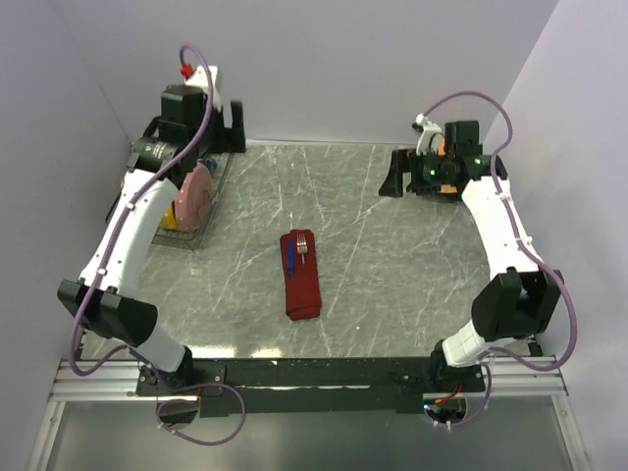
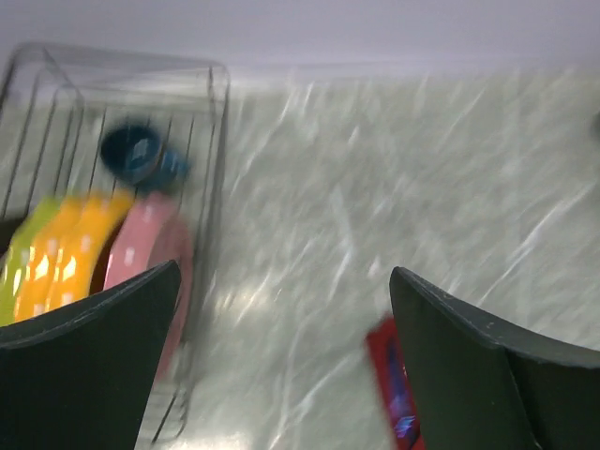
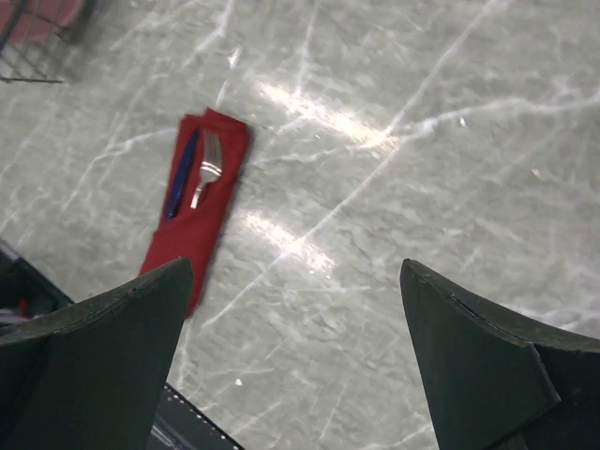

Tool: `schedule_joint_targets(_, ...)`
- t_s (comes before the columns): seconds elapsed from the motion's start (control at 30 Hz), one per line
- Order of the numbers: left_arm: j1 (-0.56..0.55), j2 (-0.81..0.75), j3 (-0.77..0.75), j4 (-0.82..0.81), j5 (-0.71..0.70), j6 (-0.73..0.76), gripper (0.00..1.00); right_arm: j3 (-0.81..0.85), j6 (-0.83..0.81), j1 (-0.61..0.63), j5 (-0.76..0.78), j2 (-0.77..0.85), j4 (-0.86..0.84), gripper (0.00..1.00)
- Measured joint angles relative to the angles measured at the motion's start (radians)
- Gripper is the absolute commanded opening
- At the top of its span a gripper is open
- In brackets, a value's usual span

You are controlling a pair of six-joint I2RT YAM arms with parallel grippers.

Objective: Fold the napkin into a case and place the utensils inside
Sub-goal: Reset both arms

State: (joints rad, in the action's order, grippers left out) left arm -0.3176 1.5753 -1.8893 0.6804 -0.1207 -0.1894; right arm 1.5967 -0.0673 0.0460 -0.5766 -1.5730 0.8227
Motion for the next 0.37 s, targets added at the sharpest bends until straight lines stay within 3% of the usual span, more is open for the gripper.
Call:
schedule_joint_targets(0.07,0.028,-0.017,0.078,0.034,0.004,0.03,0.99,-0.088,0.0,0.0,0.018,0.042,-0.033,1.0)
schedule_joint_targets(0.23,0.031,-0.1,0.437,0.083,0.035,0.086,0.99,-0.429,-0.005,0.024,0.098,0.211,-0.058,1.0)
schedule_joint_targets(0.37,0.026,-0.18,0.663,0.113,0.056,0.102,0.99,-0.594,-0.017,0.066,0.153,0.352,-0.033,1.0)
